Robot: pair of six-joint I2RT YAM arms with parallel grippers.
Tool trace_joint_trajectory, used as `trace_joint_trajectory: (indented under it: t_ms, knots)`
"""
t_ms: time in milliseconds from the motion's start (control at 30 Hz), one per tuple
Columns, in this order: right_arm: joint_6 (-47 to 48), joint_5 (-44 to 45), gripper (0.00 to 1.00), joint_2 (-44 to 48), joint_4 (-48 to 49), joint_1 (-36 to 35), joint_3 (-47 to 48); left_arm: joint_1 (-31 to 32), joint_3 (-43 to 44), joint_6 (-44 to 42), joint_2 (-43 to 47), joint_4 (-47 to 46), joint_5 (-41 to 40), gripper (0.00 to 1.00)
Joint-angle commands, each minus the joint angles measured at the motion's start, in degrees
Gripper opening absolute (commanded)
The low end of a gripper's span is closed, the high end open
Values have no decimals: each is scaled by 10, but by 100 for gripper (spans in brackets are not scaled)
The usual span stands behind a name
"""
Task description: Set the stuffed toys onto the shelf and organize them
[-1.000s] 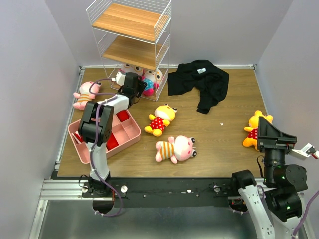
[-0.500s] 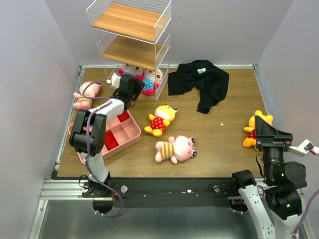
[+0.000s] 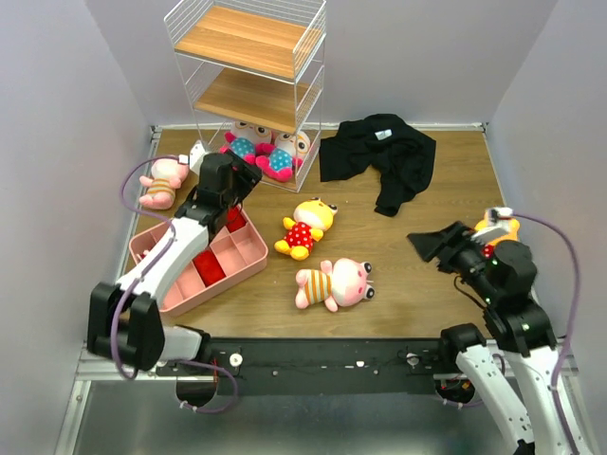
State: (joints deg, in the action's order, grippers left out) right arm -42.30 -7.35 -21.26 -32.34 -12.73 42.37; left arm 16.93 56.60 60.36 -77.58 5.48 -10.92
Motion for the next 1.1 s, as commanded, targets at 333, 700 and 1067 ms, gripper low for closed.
trace_joint_trajectory:
  t_ms: [333,700,1067]
  knots:
    - [63,-310,70,-98,180,1,-236,18,-63,-331,190,177,370,76]
    - [72,-311,74,-265,291,-26,-249,21,-118,-362,272,167,402,76]
    - [63,-260,62,-404,368,-121,-239,21,-123,-357,300,159,404,76]
